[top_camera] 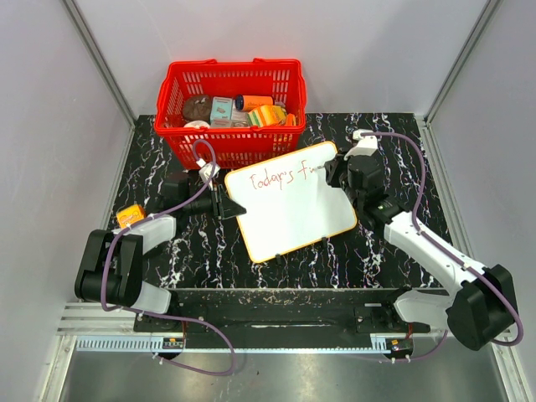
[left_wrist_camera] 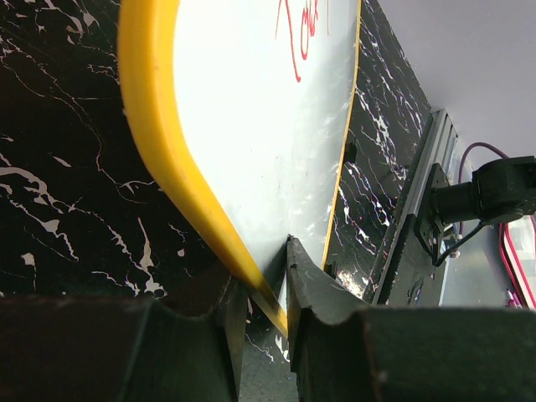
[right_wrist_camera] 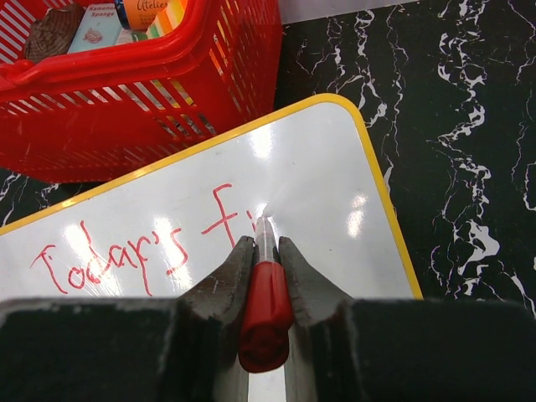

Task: Write a sentence on the whiteboard

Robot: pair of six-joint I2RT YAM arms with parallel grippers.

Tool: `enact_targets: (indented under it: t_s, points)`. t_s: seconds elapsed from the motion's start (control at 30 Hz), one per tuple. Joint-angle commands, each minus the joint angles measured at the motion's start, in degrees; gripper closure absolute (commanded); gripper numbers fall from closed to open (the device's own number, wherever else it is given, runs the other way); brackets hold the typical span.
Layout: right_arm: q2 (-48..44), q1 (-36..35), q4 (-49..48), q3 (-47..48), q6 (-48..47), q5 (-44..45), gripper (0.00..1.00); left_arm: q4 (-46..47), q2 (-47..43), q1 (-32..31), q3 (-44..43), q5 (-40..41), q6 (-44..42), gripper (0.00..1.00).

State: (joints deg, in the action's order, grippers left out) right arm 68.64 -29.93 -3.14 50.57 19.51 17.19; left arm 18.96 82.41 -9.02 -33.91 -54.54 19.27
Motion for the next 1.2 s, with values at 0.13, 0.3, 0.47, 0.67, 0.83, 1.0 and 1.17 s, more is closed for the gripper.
enact_targets:
  t_s: [0.13, 0.3, 0.47, 0.67, 0.83, 1.0, 1.17]
  points:
    - [0.5, 0.5, -0.9, 2.6, -0.3, 2.8, 1.0, -1.3, -0.1, -1.4, 0.7, 4.4, -6.9, 1.0]
    - [0.2, 0.5, -1.4, 1.9, -0.1, 2.5, 1.0, -1.3, -0.1, -1.4, 0.7, 4.4, -6.9, 1.0]
    - [0.0, 0.5, -0.2, 1.6, -0.2, 1.5, 1.0, -1.3, -0.1, -1.4, 0.7, 4.4, -6.9, 1.0]
    - [-0.6, 0.5, 0.8, 0.7, -0.2, -0.1, 1.0, -1.3, -0.1, -1.4, 0.7, 4.4, -6.9, 1.0]
    - [-1.7, 0.5, 1.1, -0.6, -0.3, -0.1, 1.0, -1.3, 0.0, -1.4, 0.6, 4.4, -6.9, 1.0]
    - [-2.8, 0.6, 1.6, -1.5, -0.3, -0.3, 1.0, -1.3, -0.1, -1.4, 0.6, 4.5, -6.9, 1.0]
    - [-2.9, 0.4, 1.7, -1.8, -0.2, 0.1, 1.0, -1.3, -0.1, -1.5, 0.7, 4.5, -6.9, 1.0]
